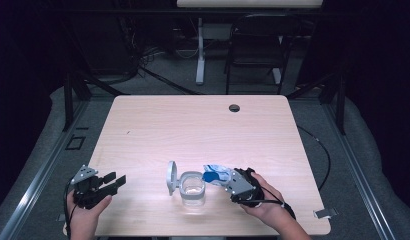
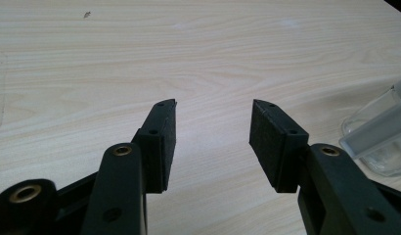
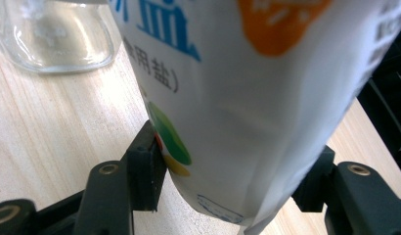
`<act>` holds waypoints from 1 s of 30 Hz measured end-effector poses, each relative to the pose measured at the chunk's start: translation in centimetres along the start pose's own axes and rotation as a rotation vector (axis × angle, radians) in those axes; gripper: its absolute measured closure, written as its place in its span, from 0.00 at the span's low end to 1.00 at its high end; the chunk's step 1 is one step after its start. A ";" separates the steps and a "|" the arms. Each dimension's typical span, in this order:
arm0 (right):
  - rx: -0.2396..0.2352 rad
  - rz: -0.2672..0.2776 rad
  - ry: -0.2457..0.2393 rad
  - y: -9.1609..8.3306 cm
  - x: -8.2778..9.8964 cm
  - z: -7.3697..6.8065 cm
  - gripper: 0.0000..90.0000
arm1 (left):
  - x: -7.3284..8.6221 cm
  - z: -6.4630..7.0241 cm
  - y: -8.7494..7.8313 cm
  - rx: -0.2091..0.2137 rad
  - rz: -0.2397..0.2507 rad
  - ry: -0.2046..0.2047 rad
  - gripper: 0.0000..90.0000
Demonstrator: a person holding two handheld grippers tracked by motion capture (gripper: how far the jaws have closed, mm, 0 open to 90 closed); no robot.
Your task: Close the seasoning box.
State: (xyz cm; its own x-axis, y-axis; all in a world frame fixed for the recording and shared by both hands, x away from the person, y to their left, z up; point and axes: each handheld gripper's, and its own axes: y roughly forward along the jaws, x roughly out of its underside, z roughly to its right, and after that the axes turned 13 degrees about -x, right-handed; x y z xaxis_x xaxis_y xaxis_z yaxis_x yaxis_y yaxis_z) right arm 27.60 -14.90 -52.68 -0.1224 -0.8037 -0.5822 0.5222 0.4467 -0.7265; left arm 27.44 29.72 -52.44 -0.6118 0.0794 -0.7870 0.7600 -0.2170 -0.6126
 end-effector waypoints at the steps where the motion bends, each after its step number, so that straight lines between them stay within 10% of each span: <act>1: 0.000 0.000 0.000 0.0 0.0 0.0 0.46 | 0.0 0.0 0.0 0.000 0.000 0.000 0.59; 30: 0.044 -0.098 -0.121 1.4 -0.5 -0.6 0.46 | 0.0 -0.2 0.0 0.000 -0.002 -0.004 0.59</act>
State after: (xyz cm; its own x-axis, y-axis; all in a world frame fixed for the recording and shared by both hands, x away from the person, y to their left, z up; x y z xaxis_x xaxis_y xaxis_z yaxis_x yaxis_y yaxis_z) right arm 27.90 -13.66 -53.57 -0.0733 -0.8855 -0.4589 0.5493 0.3482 -0.7596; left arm 27.49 29.87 -52.46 -0.6139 0.0763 -0.7857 0.7588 -0.2173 -0.6140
